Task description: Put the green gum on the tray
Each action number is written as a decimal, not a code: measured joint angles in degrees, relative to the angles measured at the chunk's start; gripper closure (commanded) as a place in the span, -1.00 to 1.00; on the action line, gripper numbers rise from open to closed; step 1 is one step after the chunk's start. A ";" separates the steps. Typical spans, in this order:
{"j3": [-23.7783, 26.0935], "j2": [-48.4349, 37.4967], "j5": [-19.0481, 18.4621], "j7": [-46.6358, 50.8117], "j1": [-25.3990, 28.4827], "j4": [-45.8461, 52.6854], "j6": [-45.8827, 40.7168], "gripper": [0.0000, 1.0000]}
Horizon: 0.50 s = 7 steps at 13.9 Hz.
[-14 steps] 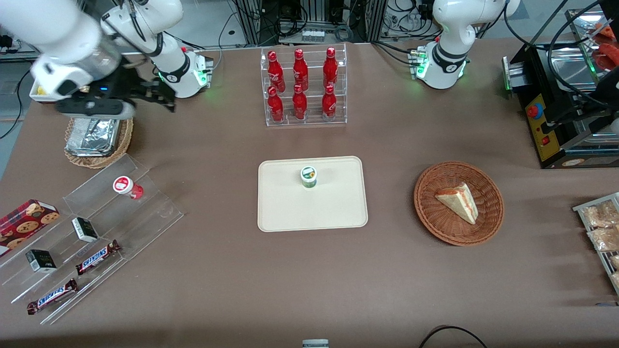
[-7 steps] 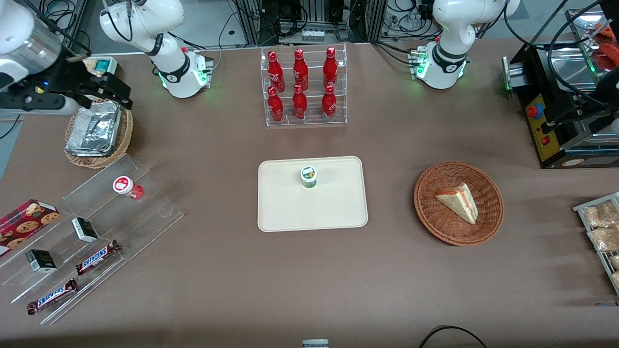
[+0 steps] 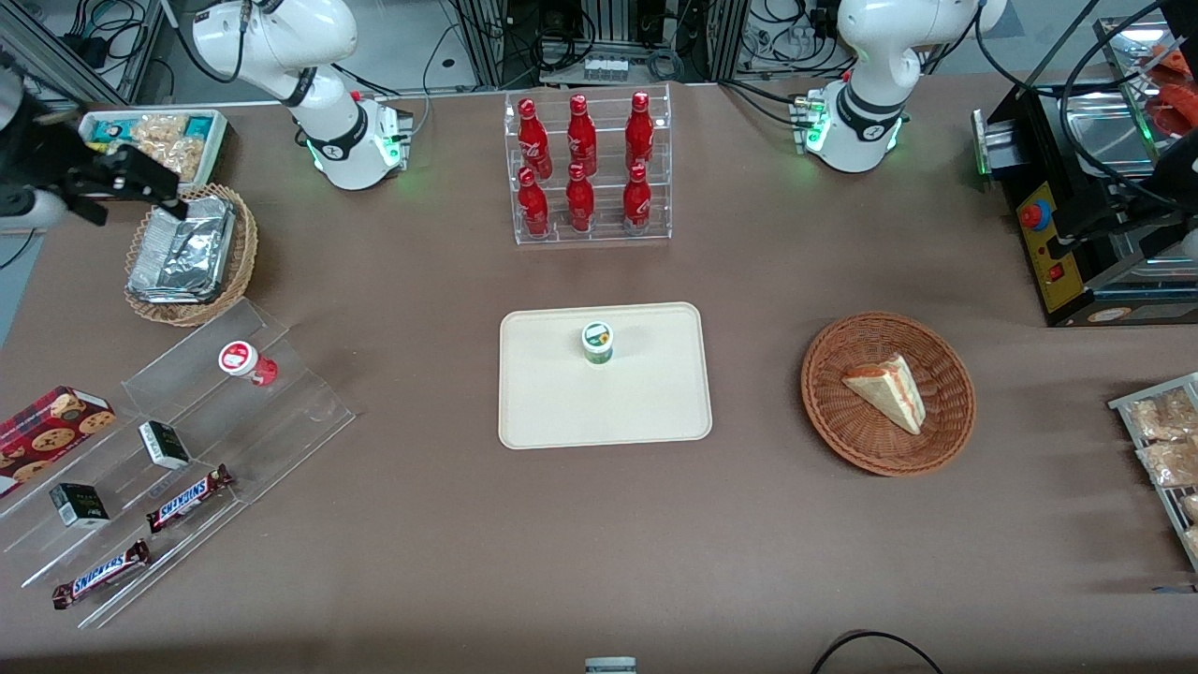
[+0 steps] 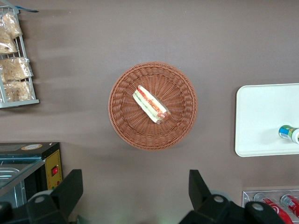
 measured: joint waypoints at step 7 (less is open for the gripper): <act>-0.08 3.95 0.00 -3.46 -3.08 -0.02 5.04 -1.00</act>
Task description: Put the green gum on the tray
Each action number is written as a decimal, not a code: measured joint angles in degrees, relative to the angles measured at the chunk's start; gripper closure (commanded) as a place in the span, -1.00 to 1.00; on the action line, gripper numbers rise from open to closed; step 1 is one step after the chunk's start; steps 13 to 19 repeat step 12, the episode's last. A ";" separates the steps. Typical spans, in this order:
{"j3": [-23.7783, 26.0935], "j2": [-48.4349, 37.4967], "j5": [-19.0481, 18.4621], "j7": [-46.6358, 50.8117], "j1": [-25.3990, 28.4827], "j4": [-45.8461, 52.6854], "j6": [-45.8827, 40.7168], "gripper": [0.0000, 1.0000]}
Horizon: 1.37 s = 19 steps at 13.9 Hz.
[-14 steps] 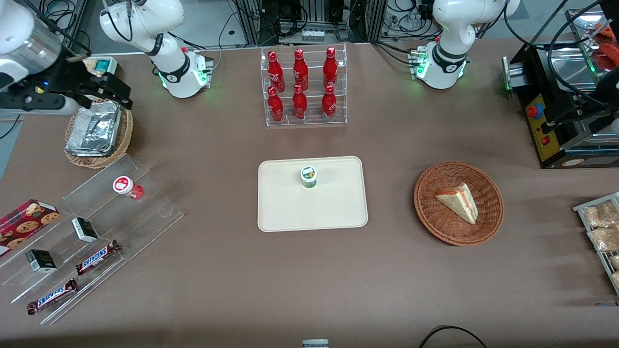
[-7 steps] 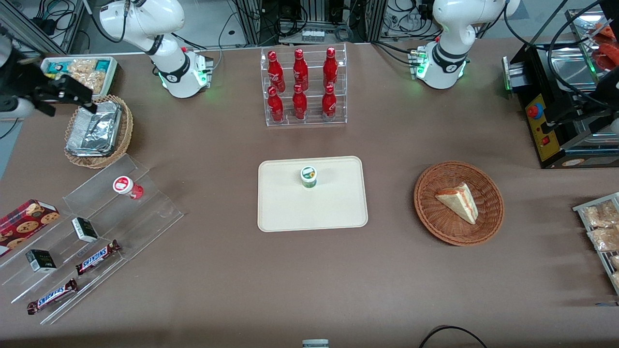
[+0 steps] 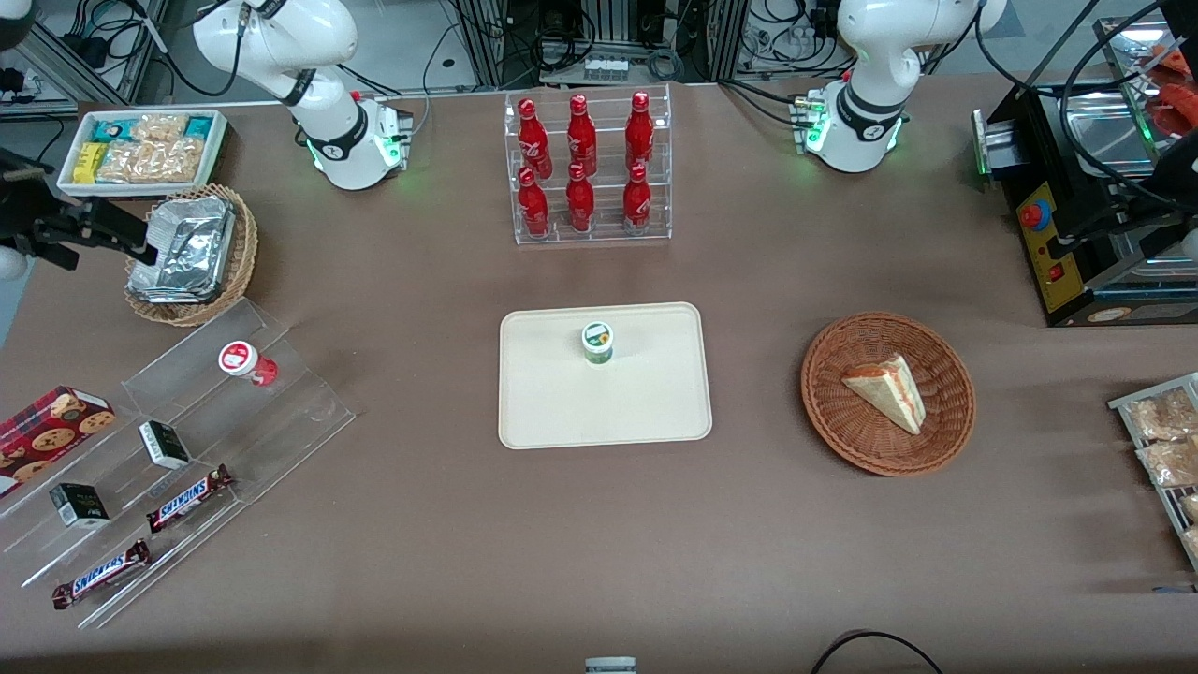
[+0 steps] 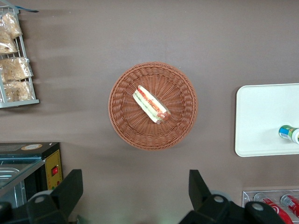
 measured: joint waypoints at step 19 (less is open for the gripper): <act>-0.25 2.37 -0.26 0.01 -0.04 1.99 2.47 -1.00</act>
